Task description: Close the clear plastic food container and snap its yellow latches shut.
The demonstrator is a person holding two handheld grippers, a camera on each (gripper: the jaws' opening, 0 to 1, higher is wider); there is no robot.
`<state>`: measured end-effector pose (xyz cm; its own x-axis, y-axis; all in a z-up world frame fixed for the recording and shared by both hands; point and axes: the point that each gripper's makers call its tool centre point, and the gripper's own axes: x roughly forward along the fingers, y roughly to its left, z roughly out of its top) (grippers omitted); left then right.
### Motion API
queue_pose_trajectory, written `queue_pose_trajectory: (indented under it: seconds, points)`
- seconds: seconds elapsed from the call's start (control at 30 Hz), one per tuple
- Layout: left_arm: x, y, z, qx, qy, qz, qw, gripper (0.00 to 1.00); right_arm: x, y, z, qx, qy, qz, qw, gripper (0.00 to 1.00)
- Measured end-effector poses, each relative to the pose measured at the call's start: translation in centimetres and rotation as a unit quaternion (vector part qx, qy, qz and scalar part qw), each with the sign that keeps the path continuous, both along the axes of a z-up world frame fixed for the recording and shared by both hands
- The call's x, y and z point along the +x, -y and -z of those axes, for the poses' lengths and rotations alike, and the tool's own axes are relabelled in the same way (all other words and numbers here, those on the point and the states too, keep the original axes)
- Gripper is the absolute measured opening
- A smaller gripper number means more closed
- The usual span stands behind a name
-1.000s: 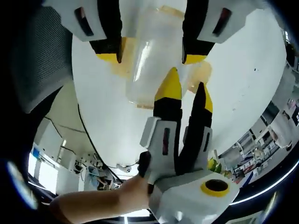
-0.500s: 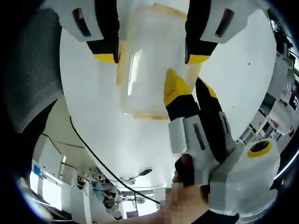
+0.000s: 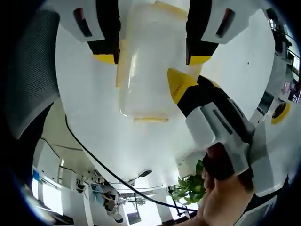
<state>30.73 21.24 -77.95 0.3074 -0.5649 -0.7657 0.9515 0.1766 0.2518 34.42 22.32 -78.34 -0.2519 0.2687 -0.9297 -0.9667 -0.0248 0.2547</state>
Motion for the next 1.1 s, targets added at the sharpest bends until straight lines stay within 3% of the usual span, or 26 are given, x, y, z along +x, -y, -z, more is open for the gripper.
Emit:
queue_pose_trajectory:
  seconds: [0.07, 0.1, 0.17, 0.53, 0.73, 1.03, 1.1]
  points:
    - [0.1, -0.1, 0.0, 0.001, 0.004, -0.002, 1.0, 0.49, -0.2, 0.5, 0.6, -0.008, 0.001, -0.008, 0.9999, 0.26]
    - [-0.5, -0.4, 0.2, 0.007, -0.014, 0.002, 0.9999, 0.49, -0.1, 1.0, 0.6, -0.024, 0.001, -0.005, 0.9997, 0.26]
    - [0.7, -0.9, -0.4, 0.001, -0.002, -0.008, 1.0, 0.49, -0.1, 0.5, 0.7, -0.026, 0.0, -0.008, 0.9996, 0.26]
    - [0.8, -0.4, -0.3, 0.0, 0.005, -0.007, 1.0, 0.5, 0.1, 0.1, 0.3, -0.053, -0.011, -0.003, 0.9985, 0.3]
    - [0.7, -0.1, -0.3, 0.004, 0.006, -0.006, 1.0, 0.5, 0.0, 0.0, 0.0, -0.031, -0.005, 0.006, 0.9995, 0.3]
    - [0.5, -0.2, -0.2, 0.007, 0.005, 0.007, 0.9999, 0.51, -0.1, -0.3, -0.7, 0.036, 0.047, 0.012, 0.9982, 0.31]
    - [0.4, -0.2, -0.1, 0.009, 0.01, 0.019, 0.9997, 0.51, 0.2, -0.5, -0.8, 0.055, 0.061, 0.018, 0.9964, 0.36]
